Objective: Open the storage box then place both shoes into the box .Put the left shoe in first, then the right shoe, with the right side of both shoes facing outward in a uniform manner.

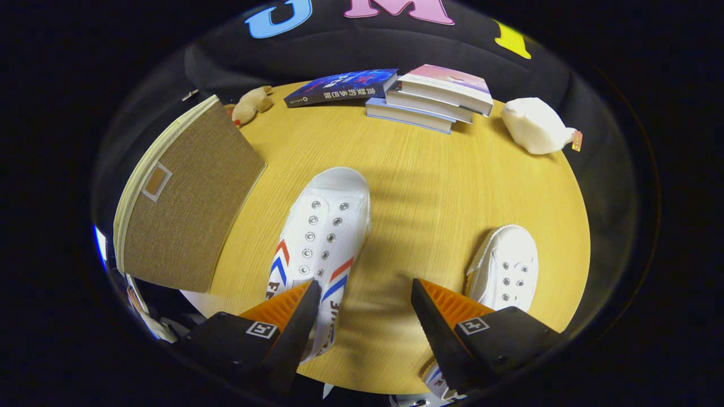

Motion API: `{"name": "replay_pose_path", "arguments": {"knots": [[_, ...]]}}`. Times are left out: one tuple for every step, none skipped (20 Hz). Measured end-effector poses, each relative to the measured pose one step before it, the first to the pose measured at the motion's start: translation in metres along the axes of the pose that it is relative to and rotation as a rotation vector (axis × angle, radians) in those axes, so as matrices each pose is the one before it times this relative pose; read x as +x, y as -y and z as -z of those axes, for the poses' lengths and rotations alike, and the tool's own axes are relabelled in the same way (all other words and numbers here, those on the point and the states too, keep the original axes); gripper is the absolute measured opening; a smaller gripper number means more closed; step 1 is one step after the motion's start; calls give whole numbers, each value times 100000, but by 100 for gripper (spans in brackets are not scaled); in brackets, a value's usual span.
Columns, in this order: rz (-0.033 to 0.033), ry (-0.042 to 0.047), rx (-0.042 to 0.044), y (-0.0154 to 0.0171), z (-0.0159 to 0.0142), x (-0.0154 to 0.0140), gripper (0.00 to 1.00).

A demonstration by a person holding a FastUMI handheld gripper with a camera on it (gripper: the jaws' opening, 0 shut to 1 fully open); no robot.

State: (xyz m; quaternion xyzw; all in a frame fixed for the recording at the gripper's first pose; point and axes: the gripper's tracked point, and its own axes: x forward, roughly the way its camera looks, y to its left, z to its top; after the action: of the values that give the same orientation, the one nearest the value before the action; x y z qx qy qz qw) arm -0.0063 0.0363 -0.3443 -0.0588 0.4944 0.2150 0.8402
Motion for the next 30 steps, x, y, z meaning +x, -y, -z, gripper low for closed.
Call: {"name": "replay_pose_path", "arguments": {"knots": [[-963,149,-518,-242,-165,359,98],[-754,100,-469,-301,-127,230,96],[-734,-299,-213,-300,62,271,94],[-934,-535,603,-417,155,246,86],[-941,-411,1121,-406,82,287,81],[-2026,-352,1515,-544,77,206,71],[-1597,93,2425,-504,6,43,64],[129,-77,1804,-189,133,-25,51],[363,491,1152,63,-132,58,37],[224,-524,1939,-11,11,-210,37],[380,-691,2580,36,154,154,33],[155,-390,1969,-54,-7,179,27],[286,-401,2092,116,-104,-142,27],[-129,470,3150,257,46,-105,19],[-227,-571,2767,-52,-36,64,13],[-571,-572,2584,64,125,64,9],[-367,-438,2608,-15,-152,-40,9],[-178,-308,1460,-3,-2,-177,7],[-640,-684,321,-111,79,-147,7],[-242,571,1575,-308,-180,-361,7],[83,750,936,-554,-249,-462,6],[290,569,-74,-339,-182,-557,6],[-49,1297,-112,-412,-236,-663,6],[-329,1146,-395,-483,-288,-776,6],[-326,1109,-339,-493,-272,-878,6],[-327,1352,-248,-597,-474,-1105,6],[-459,1310,12,-532,-477,-1053,6],[-675,1423,945,-654,-589,-1223,6],[-1289,1744,994,-748,-631,-1173,6],[-1335,1902,1217,-772,-711,-1255,6]]}}
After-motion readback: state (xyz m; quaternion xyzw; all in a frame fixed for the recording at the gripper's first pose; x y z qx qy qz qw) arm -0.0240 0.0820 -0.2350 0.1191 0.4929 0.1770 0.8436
